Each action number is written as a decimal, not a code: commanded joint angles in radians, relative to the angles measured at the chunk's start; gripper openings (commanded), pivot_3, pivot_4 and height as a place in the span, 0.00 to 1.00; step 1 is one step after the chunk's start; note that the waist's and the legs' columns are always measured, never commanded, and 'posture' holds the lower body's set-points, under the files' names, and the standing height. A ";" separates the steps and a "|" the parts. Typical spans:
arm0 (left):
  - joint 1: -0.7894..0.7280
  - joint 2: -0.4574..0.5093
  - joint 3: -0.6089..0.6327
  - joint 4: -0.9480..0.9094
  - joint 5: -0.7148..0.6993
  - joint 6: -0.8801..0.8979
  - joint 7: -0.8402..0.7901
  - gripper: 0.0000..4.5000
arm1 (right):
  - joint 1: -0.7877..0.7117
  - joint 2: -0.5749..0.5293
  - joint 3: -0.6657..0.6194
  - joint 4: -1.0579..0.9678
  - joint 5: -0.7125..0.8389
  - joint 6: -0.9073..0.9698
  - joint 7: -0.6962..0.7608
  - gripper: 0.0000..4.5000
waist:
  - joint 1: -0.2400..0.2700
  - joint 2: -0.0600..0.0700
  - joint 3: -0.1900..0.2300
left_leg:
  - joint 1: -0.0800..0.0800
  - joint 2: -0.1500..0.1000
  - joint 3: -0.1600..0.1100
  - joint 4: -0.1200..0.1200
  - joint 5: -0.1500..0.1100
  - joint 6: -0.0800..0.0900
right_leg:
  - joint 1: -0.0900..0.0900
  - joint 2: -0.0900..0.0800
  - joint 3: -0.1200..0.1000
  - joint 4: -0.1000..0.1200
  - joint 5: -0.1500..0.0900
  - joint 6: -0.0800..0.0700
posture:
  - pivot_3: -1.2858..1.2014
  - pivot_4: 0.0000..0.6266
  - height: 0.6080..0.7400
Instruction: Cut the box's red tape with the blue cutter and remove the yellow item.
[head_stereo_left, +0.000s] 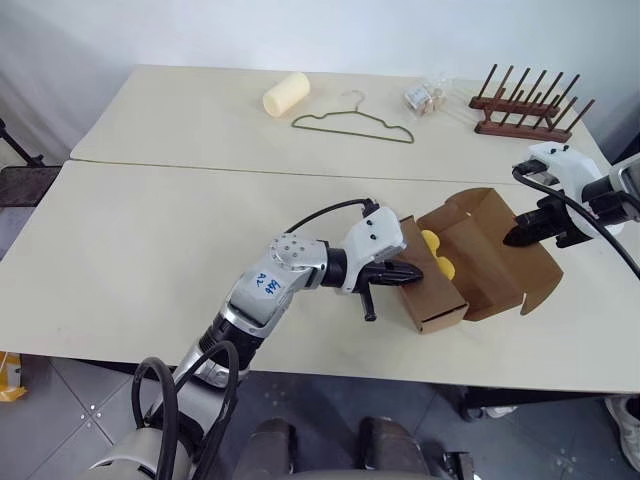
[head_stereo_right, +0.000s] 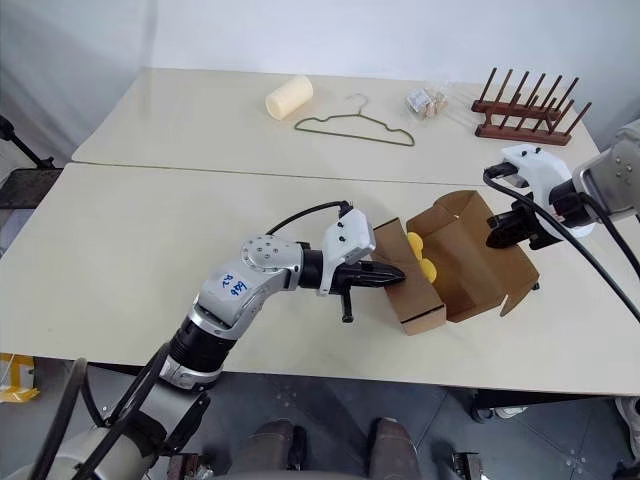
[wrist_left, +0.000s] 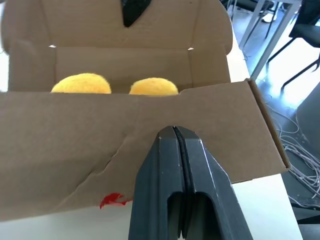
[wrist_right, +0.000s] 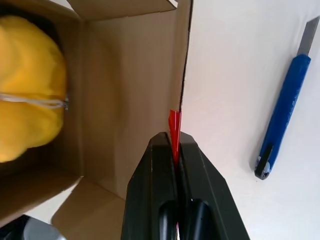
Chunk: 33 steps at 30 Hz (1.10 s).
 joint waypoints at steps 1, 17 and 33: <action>0.044 0.046 -0.019 0.027 0.027 0.086 0.038 0.00 | 0.014 0.015 -0.018 -0.015 -0.047 0.000 0.040 0.00 | 0.000 0.000 0.000 | 0.000 0.000 0.000 0.000 0.000 0.000 | 0.000 0.000 0.000 0.000 0.000 0.000 | 0.52 0.24 1.00; 0.085 0.101 0.008 -0.104 -0.017 0.198 0.087 0.00 | 0.147 0.054 -0.120 -0.184 -0.061 0.010 0.025 0.00 | 0.003 0.000 0.000 | 0.004 0.000 0.000 0.000 0.000 0.000 | 0.002 0.000 0.005 0.000 0.001 0.001 | 0.52 0.24 1.00; 0.083 0.103 0.081 -0.137 -0.060 0.241 0.158 0.04 | 0.259 0.116 -0.286 -0.217 0.054 0.010 -0.159 0.00 | 0.002 0.000 0.000 | -0.002 -0.001 0.000 -0.002 0.001 0.002 | -0.004 0.000 0.006 -0.001 0.003 0.002 | 0.52 0.24 1.00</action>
